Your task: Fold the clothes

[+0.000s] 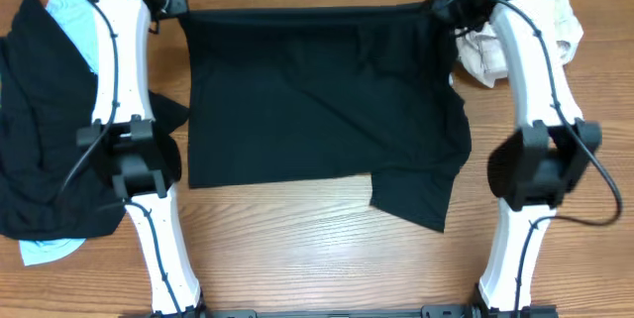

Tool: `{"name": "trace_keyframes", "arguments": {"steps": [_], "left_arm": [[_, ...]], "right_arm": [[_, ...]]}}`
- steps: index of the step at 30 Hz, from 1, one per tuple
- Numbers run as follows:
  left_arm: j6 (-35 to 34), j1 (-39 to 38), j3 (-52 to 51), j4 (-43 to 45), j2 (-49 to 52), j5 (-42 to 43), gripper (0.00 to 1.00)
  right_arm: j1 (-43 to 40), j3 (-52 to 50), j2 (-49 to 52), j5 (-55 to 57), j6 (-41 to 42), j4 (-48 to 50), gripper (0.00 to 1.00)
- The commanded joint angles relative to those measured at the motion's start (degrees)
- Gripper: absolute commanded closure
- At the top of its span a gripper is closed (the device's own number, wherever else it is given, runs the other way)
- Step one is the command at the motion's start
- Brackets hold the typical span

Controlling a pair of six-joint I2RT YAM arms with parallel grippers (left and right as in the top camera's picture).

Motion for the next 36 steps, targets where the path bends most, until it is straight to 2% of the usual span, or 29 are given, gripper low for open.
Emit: {"name": "trace_keyframes", "arguments": {"steps": [1,2,4,5,6,9,14,19,22,24,26,30,36], "left_arm": [[-0.59,-1.68,0.07,3.96,3.61,-1.86,0.96],[-0.57,-2.12,0.07,5.05,4.57,-1.86,0.96],[-0.57,-3.06,0.07,6.95,6.1,-1.88,0.96],[-0.57,-3.43,0.07,7.54,6.64,-1.88,0.96],[-0.57,-3.76,0.07,8.04,6.91,-1.9,0.96],[-0.57,-4.44,0.07,8.46,7.34,-2.1,0.96],[-0.59,-4.5,0.07,8.13,7.34,-2.05,0.96],[-0.59,-4.46,0.07,6.8,7.34,-2.08,0.96],[-0.59,-4.46,0.07,6.03,7.34,-2.08,0.96],[-0.59,-4.46,0.07,5.2,7.34,-2.1,0.96],[-0.57,-4.44,0.07,4.59,7.34,-2.14,0.96],[-0.55,-4.17,0.07,2.75,7.34,-4.55,0.96],[-0.57,-3.3,0.07,2.49,7.34,-5.49,0.96]], "right_arm": [[-0.44,0.63,3.98,-1.36,-0.24,5.7,0.89],[-0.44,0.63,4.92,-1.38,-0.5,6.99,0.79],[-0.46,0.63,6.03,-1.36,-2.05,8.76,0.53],[-0.46,0.63,6.03,-1.38,-2.54,9.11,0.26],[-0.46,0.66,6.03,-1.62,-2.84,9.38,0.14],[-0.46,1.73,5.25,-4.33,-4.35,8.31,0.04],[0.26,2.91,4.83,-6.93,-6.19,3.02,0.06],[2.54,-0.28,5.46,-3.26,-7.72,1.22,0.12],[3.63,-4.11,5.53,-1.51,-7.69,3.39,0.18],[4.09,-8.55,5.57,-1.51,-7.21,6.34,0.28],[4.13,-12.5,5.57,-1.42,-6.91,9.22,0.31],[3.98,-18.8,5.57,2.56,-4.2,13.77,0.32],[3.45,-19.28,5.57,4.33,-4.2,15.67,0.32]]}}
